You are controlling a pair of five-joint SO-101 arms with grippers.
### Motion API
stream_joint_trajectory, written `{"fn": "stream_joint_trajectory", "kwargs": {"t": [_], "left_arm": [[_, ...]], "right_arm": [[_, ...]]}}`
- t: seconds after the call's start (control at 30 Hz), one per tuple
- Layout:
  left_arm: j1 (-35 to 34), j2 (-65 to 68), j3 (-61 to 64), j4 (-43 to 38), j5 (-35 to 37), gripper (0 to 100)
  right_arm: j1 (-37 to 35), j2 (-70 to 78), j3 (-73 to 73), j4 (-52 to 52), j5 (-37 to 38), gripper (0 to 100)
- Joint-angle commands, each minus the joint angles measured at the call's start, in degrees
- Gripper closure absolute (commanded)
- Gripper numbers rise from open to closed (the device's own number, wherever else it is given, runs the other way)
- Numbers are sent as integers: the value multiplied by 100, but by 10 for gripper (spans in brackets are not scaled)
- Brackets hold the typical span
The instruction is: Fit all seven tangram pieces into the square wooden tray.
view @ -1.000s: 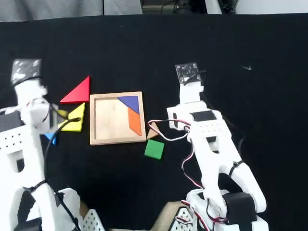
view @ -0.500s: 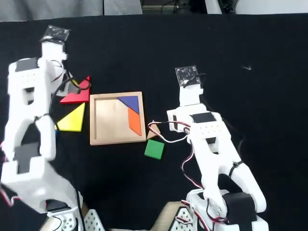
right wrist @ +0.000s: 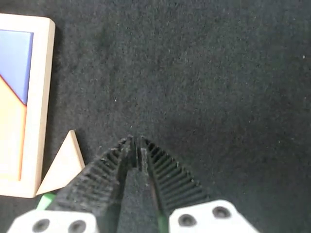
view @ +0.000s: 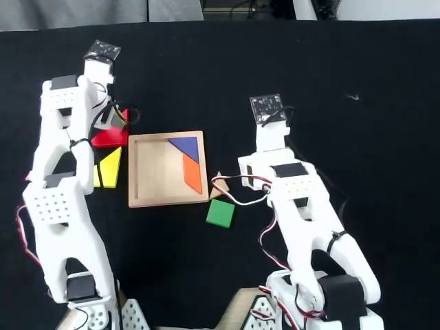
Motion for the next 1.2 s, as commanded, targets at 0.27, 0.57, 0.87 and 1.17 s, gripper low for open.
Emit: {"fn": "stream_joint_trajectory", "kwargs": {"t": [0.27,0.57,0.87,1.17], "left_arm": [[-163,721,-1121,9,-589,744],[-1288,844,-1490,352,-1011,743],[-998,475,-3644,3314,703,742],[-963,765,-2396,3464,3613,742]], "right_arm": [[53,-251,-22,-88,220,986],[53,-251,-22,-88,290,986],[53,-251,-22,-88,290,986],[26,-251,-31,35,299,986]]}}
